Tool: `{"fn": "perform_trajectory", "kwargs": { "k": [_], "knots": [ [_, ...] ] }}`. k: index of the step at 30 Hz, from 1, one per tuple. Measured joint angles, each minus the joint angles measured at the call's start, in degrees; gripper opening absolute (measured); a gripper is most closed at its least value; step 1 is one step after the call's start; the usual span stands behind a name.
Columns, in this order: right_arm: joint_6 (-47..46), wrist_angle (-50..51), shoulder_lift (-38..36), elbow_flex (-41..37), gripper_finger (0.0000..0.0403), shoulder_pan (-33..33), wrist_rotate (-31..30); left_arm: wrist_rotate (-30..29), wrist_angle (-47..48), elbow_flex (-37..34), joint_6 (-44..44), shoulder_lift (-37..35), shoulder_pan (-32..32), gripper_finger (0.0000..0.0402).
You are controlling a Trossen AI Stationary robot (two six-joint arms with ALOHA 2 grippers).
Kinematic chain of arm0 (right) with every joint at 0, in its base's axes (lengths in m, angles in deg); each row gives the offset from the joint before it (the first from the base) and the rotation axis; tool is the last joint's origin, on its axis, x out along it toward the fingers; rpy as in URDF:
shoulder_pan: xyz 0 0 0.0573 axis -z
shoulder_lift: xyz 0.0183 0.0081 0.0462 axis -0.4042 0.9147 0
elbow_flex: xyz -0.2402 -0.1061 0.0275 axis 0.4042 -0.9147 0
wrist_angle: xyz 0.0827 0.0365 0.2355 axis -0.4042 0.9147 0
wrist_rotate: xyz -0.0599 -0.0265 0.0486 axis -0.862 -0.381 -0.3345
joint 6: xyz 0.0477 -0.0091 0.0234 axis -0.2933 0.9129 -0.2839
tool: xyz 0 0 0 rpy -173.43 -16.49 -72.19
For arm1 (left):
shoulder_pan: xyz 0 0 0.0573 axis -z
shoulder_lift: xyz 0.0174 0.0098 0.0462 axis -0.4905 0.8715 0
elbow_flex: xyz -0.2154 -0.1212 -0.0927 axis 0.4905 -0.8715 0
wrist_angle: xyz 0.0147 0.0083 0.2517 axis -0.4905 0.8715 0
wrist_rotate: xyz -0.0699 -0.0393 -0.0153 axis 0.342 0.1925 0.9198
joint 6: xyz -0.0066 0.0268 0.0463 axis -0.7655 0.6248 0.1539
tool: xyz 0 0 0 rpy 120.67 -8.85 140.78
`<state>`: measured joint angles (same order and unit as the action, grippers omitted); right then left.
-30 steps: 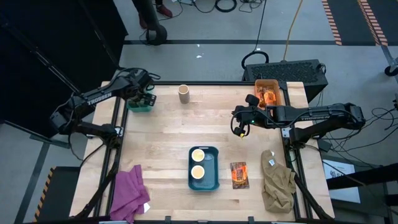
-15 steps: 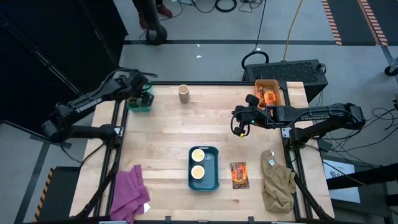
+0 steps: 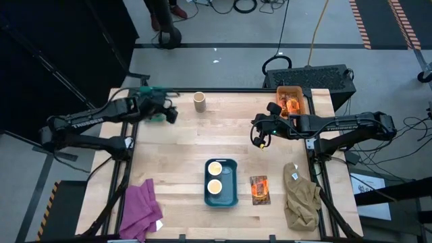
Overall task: Sort spices by type
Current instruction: Put the orange seasoning bag into the orange bin
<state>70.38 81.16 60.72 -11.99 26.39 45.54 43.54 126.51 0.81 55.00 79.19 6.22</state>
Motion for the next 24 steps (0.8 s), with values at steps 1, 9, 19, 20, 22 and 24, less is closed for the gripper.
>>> {"fn": "perform_trajectory", "kwargs": {
  "k": [1,9,19,20,22,24],
  "knots": [
    [-0.42,-0.45,0.00,0.00,0.0000,0.00,0.01,-0.57,-2.28,0.00,1.19,0.10,2.34,0.0317],
    [-1.06,-3.56,0.02,0.02,0.0000,-0.02,0.24,-11.50,-20.53,-3.47,11.46,0.51,20.94,0.0317],
    [-5.55,-12.32,0.02,0.02,0.0000,-0.50,4.38,-6.74,-24.08,-3.54,30.88,0.52,30.88,0.0317],
    [-5.86,-13.48,0.02,0.02,0.0000,-0.88,7.25,-5.22,-24.48,-3.54,32.54,0.52,31.26,0.0317],
    [-6.78,-15.67,0.02,0.02,0.0000,-2.08,12.70,-2.56,-25.75,-3.54,35.43,0.53,31.74,0.0317],
    [-10.86,-17.07,0.03,0.02,0.0000,-3.52,15.94,-0.66,-27.28,-3.54,38.03,0.52,31.94,0.0317]
  ]
}}
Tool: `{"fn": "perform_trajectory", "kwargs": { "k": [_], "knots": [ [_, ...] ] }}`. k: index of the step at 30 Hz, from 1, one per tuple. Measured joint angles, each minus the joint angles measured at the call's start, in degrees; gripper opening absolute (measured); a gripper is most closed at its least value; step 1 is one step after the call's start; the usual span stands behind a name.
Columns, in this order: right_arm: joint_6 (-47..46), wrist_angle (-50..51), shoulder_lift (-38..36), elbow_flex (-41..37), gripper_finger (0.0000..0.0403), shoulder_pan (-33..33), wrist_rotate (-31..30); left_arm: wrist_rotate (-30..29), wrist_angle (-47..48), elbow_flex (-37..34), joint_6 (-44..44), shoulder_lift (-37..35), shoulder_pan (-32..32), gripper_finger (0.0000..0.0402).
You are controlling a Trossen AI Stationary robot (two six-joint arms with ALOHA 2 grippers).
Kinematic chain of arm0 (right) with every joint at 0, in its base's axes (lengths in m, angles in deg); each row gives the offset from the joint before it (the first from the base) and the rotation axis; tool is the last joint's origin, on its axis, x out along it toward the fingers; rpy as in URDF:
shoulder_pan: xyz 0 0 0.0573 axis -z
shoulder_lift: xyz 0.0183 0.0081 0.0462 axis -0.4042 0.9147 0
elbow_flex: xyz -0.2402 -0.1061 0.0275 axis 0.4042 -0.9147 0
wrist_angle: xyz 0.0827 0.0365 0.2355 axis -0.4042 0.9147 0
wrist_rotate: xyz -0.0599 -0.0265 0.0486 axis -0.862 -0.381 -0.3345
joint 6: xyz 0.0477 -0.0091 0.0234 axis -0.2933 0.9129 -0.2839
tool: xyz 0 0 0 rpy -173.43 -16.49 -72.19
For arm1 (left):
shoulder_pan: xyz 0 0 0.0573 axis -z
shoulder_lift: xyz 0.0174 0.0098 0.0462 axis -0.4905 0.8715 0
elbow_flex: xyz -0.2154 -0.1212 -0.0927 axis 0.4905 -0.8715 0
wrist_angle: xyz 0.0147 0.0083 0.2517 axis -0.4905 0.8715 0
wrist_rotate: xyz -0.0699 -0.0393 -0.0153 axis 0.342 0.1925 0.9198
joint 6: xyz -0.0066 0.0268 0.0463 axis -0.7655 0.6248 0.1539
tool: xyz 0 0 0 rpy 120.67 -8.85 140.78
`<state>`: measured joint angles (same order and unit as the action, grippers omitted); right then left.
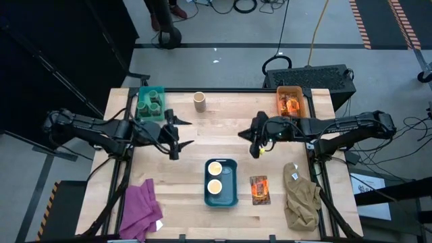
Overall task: Sort spices by type
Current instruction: Put the orange seasoning bag into the orange bin
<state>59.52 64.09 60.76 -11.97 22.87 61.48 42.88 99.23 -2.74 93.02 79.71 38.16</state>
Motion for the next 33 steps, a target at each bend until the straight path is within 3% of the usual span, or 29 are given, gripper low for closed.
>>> {"fn": "perform_trajectory", "kwargs": {
  "k": [6,12,18,21,27,33],
  "knots": [
    [-14.64,0.74,1.64,0.00,0.0000,-6.38,0.91,2.45,-1.59,-0.02,5.66,-0.03,-0.68,0.0317],
    [-40.09,10.94,4.30,0.02,0.0000,-11.91,1.86,8.65,-6.82,-3.55,9.98,-0.02,-0.78,0.0317],
    [-67.33,32.79,6.80,0.02,0.0000,-17.50,7.61,-7.15,-6.98,-3.80,10.54,-0.04,-0.89,0.0317],
    [-75.17,37.86,8.93,0.02,0.0000,-19.66,11.48,-15.11,-6.41,-3.80,9.64,-0.04,-0.89,0.0317],
    [-78.73,31.63,14.14,0.02,0.0012,-22.10,15.20,-21.56,-3.22,-3.80,8.14,-0.04,-0.89,0.0317],
    [-77.58,28.70,19.60,0.02,0.0058,-22.40,15.88,-24.79,-1.17,-3.80,7.50,-0.04,-0.89,0.0317]
  ]
}}
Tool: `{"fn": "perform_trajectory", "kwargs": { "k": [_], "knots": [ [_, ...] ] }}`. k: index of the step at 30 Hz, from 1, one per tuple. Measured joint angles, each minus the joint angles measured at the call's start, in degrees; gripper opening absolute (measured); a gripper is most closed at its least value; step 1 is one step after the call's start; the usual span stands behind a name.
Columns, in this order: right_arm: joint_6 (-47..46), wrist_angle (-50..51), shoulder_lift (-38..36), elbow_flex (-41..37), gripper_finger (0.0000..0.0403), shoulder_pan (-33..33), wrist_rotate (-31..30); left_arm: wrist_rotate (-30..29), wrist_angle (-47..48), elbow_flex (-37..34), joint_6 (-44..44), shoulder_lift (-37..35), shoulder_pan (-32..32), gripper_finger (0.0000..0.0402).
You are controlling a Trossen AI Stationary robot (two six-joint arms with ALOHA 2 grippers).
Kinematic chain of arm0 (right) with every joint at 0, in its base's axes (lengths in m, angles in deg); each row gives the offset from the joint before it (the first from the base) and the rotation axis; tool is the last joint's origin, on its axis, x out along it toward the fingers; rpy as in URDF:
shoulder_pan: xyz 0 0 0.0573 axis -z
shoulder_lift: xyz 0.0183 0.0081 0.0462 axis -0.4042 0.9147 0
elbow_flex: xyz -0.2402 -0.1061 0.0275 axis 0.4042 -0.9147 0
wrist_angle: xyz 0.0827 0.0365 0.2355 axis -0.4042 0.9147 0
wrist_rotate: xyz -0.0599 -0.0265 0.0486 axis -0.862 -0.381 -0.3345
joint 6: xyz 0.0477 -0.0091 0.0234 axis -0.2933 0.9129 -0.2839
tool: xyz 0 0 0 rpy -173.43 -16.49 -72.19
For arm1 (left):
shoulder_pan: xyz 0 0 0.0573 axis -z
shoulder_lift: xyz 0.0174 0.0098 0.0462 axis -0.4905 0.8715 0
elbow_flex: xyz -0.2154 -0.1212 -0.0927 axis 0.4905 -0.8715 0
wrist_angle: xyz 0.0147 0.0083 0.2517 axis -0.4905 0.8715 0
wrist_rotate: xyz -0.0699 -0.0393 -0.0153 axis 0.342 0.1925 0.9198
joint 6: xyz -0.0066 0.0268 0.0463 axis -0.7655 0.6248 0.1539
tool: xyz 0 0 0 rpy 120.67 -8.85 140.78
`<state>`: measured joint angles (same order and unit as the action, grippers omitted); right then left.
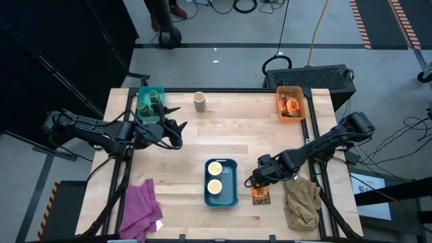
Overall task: Sort spices by type
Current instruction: Put the orange seasoning bag into the orange bin
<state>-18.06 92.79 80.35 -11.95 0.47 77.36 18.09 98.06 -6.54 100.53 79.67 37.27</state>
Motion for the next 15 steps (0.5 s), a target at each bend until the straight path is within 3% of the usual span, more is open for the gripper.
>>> {"fn": "perform_trajectory", "kwargs": {
  "k": [10,15],
  "knots": [
    [1.23,-3.30,7.23,0.06,0.0180,0.17,0.06,-5.31,2.56,0.00,-1.95,0.00,-0.04,0.0317],
    [3.38,-4.86,9.16,0.27,0.0187,0.55,0.39,-5.35,2.45,0.00,-2.56,-0.02,-0.07,0.0317]
  ]
}}
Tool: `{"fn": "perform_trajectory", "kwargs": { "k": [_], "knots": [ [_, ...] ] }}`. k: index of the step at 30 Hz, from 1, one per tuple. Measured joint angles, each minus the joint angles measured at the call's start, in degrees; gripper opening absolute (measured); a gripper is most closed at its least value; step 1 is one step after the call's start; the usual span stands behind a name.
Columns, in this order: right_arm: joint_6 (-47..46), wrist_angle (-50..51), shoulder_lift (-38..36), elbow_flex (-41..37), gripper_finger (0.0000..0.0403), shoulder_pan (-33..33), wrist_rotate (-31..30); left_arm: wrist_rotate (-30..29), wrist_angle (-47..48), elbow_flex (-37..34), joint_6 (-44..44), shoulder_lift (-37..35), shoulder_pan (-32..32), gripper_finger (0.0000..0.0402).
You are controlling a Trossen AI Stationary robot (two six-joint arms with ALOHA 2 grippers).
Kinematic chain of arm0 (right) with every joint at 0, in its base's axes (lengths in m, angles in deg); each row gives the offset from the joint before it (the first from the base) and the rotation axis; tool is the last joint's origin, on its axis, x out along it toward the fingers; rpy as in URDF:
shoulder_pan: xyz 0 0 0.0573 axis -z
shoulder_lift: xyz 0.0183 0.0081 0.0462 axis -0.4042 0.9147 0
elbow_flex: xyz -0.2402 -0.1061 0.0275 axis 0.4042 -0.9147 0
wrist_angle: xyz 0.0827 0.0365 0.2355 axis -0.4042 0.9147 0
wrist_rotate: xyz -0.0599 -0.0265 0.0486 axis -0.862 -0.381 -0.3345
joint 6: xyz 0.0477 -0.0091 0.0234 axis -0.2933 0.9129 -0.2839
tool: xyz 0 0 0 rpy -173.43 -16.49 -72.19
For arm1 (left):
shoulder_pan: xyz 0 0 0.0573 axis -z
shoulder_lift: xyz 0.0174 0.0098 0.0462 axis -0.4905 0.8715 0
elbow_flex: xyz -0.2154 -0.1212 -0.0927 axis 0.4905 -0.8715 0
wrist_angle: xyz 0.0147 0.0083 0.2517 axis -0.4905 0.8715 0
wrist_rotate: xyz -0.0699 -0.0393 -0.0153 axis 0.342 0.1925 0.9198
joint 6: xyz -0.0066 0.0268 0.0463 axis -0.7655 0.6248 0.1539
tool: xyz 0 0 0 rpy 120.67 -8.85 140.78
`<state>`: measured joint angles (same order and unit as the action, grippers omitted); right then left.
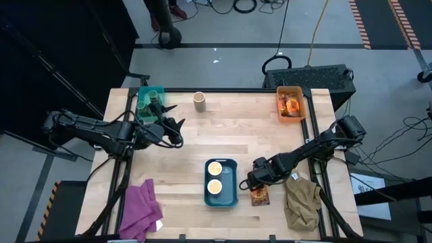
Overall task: Sort spices by type
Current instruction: Put the orange seasoning bag into the orange bin
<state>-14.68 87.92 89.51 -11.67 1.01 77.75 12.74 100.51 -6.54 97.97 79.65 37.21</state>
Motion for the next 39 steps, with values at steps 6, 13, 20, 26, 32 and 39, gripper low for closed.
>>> {"fn": "perform_trajectory", "kwargs": {
  "k": [6,13,20,26,32,39],
  "knots": [
    [0.57,0.04,-0.51,-0.10,0.0119,0.45,-0.19,-0.07,0.01,0.00,-0.02,0.01,0.00,0.0317],
    [4.74,-0.32,-2.01,-0.29,0.0024,1.26,-0.45,-0.09,0.02,0.00,-0.35,0.00,0.00,0.0317],
    [8.50,5.76,-8.11,0.84,0.0008,3.28,0.43,-0.10,0.00,0.00,-0.42,0.01,0.00,0.0317],
    [14.35,29.15,-13.30,10.34,0.0005,8.60,-10.72,-0.11,-0.14,0.02,-0.39,0.01,0.00,0.0317],
    [25.50,45.87,-13.84,21.93,0.0005,19.08,-27.62,-0.13,-0.24,0.02,-0.20,0.00,-0.03,0.0317],
    [42.12,44.13,-13.80,26.37,0.0004,37.07,-38.75,-0.13,-0.57,0.02,-0.13,0.00,0.02,0.0317]
  ]
}}
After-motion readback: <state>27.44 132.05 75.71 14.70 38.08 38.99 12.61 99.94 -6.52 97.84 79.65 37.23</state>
